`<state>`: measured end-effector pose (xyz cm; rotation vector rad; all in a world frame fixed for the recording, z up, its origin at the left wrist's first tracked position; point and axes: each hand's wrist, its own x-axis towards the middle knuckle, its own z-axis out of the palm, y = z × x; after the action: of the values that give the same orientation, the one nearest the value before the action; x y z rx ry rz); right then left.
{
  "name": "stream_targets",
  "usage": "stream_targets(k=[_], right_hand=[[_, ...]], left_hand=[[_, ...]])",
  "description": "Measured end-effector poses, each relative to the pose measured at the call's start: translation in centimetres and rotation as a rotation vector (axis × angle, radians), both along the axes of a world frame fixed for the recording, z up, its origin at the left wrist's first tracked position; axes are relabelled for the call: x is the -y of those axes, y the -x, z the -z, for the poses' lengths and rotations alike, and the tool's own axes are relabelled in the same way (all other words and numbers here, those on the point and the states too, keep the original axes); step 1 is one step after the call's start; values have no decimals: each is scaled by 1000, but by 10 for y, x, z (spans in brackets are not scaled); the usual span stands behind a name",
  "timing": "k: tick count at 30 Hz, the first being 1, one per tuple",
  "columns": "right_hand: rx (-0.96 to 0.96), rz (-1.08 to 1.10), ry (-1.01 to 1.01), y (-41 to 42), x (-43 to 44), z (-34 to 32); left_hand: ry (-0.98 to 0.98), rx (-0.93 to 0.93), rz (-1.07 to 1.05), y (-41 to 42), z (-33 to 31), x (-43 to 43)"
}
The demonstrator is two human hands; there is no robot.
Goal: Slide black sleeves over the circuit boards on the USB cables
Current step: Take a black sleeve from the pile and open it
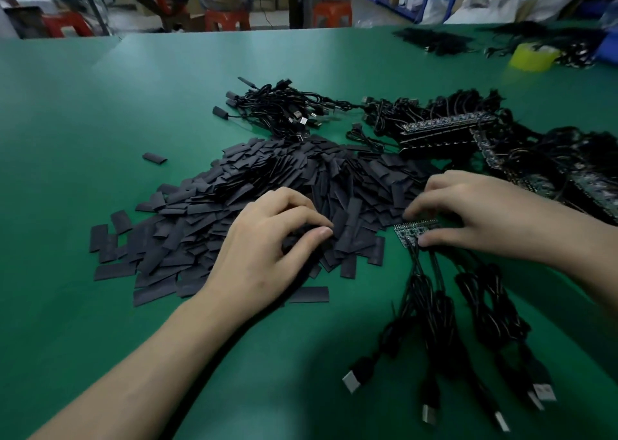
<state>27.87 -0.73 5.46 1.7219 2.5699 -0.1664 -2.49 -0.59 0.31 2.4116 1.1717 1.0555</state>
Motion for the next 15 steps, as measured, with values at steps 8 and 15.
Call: stream_targets(k=[8, 15], right_hand=[[-86, 57, 78, 6, -6, 0], [-551, -11, 190, 38, -5, -34]], left_hand=[[-40, -42, 28, -1, -2, 1], [28, 28, 78, -6, -6, 6]])
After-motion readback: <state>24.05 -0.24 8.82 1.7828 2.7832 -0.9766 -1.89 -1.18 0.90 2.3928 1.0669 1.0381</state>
